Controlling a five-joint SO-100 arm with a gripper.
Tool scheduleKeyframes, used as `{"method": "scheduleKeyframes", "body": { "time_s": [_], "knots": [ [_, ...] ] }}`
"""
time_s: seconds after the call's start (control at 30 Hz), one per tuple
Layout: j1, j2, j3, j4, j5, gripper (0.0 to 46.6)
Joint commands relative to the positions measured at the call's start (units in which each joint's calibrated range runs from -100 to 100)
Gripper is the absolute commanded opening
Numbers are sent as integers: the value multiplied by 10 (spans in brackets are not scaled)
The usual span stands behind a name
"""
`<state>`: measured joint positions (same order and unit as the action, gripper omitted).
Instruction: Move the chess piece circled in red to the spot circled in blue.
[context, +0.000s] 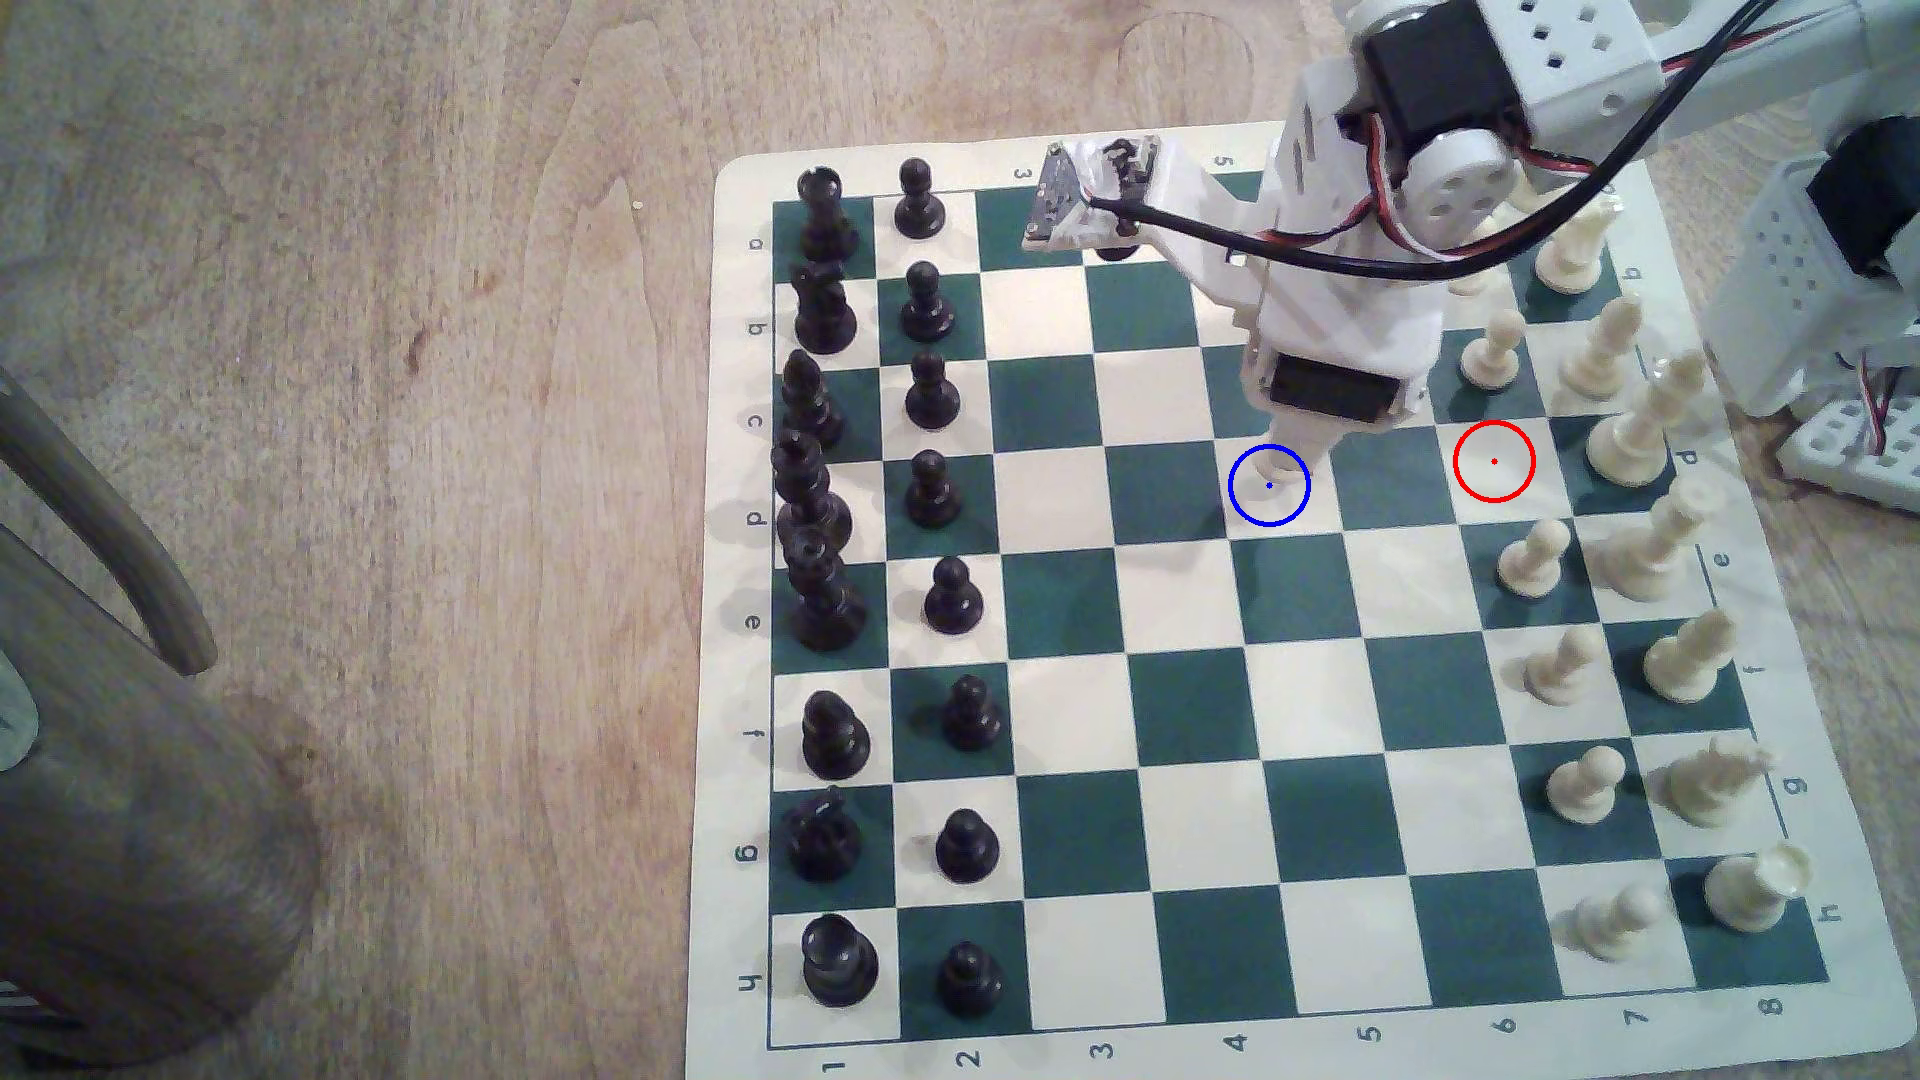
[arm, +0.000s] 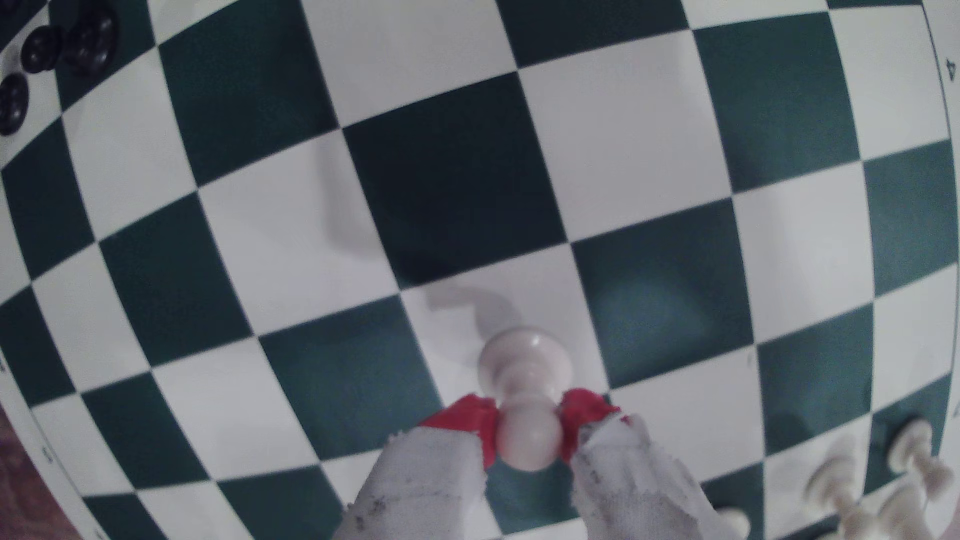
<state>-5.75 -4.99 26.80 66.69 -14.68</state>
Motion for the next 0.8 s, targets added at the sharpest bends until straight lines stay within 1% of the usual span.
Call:
{"method": "scheduleKeyframes", "body": {
  "time_s": [0.0,0.33,0.73,0.77],
  "knots": [
    [-8,-6,-7,-8,-3,3],
    [-9,24,-3,-26,-4,3],
    [-5,30,-3,-26,-3,3],
    [-4,29,-3,-24,-4,17]
  ]
}}
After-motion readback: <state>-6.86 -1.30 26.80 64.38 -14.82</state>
